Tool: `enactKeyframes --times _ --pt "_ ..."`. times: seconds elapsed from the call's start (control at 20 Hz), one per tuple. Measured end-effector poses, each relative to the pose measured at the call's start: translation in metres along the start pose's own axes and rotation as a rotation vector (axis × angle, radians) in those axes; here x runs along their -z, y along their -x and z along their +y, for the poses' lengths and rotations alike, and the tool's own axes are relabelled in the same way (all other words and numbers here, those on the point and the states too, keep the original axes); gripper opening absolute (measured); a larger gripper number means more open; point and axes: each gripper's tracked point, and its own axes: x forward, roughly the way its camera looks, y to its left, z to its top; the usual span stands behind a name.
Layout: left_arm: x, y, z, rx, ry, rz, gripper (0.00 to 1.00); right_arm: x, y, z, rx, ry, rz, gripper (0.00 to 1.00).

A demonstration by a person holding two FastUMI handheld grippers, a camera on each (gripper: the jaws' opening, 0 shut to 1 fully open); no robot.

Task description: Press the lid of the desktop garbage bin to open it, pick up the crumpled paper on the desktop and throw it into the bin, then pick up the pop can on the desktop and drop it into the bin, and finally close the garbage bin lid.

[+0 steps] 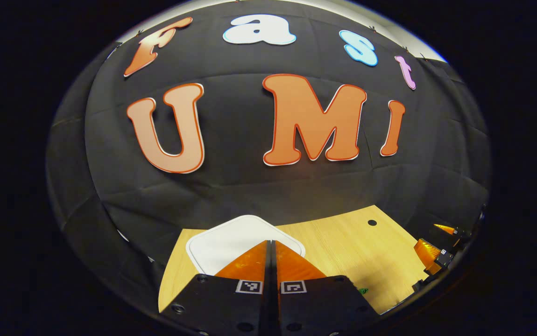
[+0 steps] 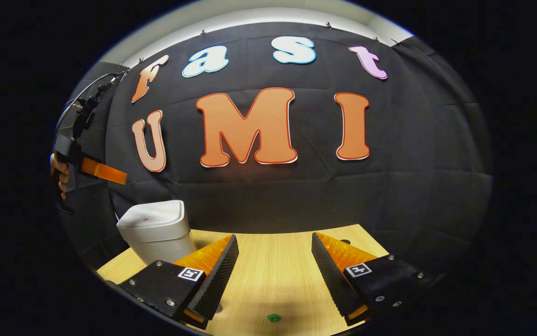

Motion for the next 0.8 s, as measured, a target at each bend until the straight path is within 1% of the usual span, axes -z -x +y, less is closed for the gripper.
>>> enactKeyframes --times 0.1,0.35,0.45,0.6,0.7,0.8 --pt "0.012 -0.017 0.004 0.02 0.019 0.063 0.0 0.0 -0.002 -0.001 0.004 0.005 0.001 0.94" --pt "0.055 -0.047 0.013 0.033 0.092 0.21 0.0 0.009 -0.006 -0.002 0.014 -0.005 0.029 0.94" --pt "0.073 -0.051 0.021 0.023 0.07 0.278 0.0 0.01 -0.006 -0.002 0.016 0.004 0.032 0.94" --pt "0.093 -0.052 0.021 0.035 0.066 0.324 0.0 0.014 -0.008 -0.002 0.019 -0.009 0.041 0.94" --pt "0.104 -0.05 0.025 0.029 0.062 0.36 0.0 0.017 -0.008 -0.003 0.021 -0.022 0.048 0.94" --pt "0.103 -0.048 0.028 0.028 0.053 0.354 0.0 0.017 -0.008 -0.001 0.022 -0.027 0.048 0.94"
